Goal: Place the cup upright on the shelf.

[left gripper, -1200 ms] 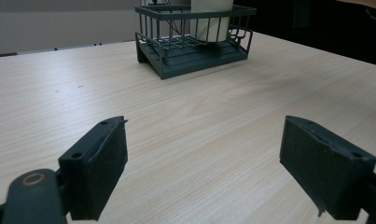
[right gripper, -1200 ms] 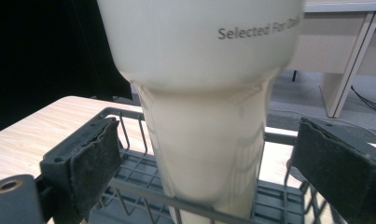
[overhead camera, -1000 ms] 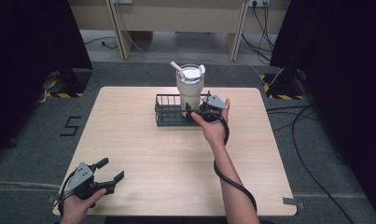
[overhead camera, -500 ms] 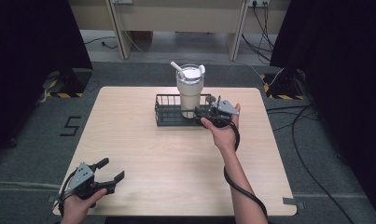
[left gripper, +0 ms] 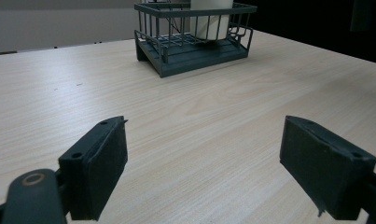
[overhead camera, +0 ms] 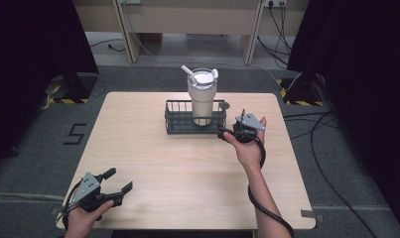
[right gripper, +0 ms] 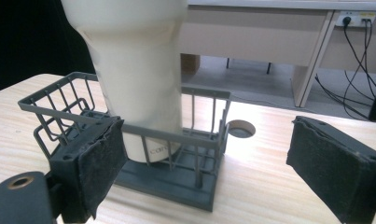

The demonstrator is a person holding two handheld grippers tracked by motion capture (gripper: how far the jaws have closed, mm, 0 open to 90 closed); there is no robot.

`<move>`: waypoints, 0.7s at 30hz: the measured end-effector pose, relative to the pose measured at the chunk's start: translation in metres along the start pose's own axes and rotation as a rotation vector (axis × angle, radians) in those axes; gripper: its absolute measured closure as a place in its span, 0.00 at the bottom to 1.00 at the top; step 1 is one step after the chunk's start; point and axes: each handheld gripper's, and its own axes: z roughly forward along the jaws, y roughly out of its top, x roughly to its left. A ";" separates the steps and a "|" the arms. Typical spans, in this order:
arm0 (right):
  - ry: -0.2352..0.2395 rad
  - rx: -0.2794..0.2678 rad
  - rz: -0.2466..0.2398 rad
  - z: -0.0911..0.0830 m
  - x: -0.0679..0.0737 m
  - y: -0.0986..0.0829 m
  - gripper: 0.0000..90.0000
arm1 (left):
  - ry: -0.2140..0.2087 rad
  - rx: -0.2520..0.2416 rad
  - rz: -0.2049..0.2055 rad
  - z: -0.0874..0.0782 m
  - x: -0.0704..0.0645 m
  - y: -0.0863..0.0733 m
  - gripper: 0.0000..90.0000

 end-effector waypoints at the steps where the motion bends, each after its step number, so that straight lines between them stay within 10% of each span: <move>1: -0.001 -0.002 0.004 -0.002 -0.001 -0.001 0.13 | 0.000 0.001 0.000 0.000 0.000 0.000 0.16; 21: -0.026 0.008 0.032 -0.031 -0.015 -0.025 0.14 | 0.002 -0.001 0.005 0.000 0.000 0.000 0.16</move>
